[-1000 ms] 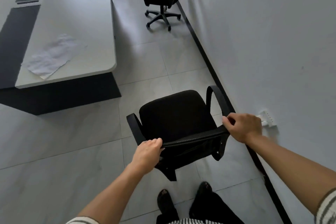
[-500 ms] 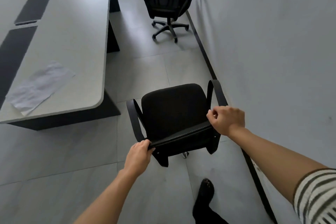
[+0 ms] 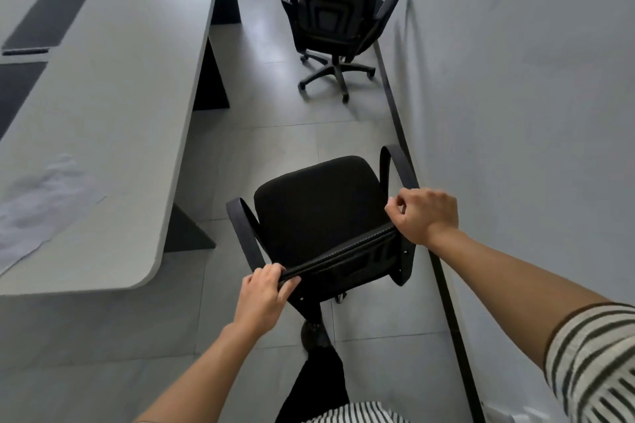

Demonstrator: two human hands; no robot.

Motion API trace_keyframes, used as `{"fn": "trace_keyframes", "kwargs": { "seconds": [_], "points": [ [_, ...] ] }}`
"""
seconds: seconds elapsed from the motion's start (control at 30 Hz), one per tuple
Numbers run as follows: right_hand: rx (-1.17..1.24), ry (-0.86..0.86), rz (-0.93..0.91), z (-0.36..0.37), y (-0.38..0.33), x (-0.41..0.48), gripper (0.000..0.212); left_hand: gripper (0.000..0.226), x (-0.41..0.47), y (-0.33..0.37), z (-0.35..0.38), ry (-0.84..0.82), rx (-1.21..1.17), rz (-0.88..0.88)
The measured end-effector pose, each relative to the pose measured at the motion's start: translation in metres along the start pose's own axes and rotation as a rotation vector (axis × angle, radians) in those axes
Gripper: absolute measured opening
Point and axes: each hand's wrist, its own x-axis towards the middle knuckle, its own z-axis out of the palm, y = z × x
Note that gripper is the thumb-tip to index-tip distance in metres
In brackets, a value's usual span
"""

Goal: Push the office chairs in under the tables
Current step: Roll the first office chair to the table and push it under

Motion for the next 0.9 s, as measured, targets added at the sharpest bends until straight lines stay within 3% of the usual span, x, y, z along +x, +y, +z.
{"fn": "trace_keyframes", "kwargs": {
  "seconds": [0.47, 0.63, 0.83, 0.9],
  "points": [
    [-0.009, 0.029, -0.280, 0.033, 0.022, 0.257, 0.050, 0.036, 0.168, 0.035, -0.040, 0.030, -0.045, -0.160],
    [0.053, 0.008, -0.470, 0.052, 0.017, 0.364, 0.048, 0.069, 0.220, 0.066, -0.044, 0.145, -0.105, -0.329],
    [0.037, -0.066, -0.689, 0.065, 0.007, 0.470, 0.050, 0.083, 0.280, 0.113, -0.049, 0.224, -0.201, -0.587],
    [0.027, -0.086, -0.741, 0.068, -0.006, 0.498, 0.050, 0.073, 0.298, 0.119, -0.056, 0.212, -0.228, -0.651]
  ]
}}
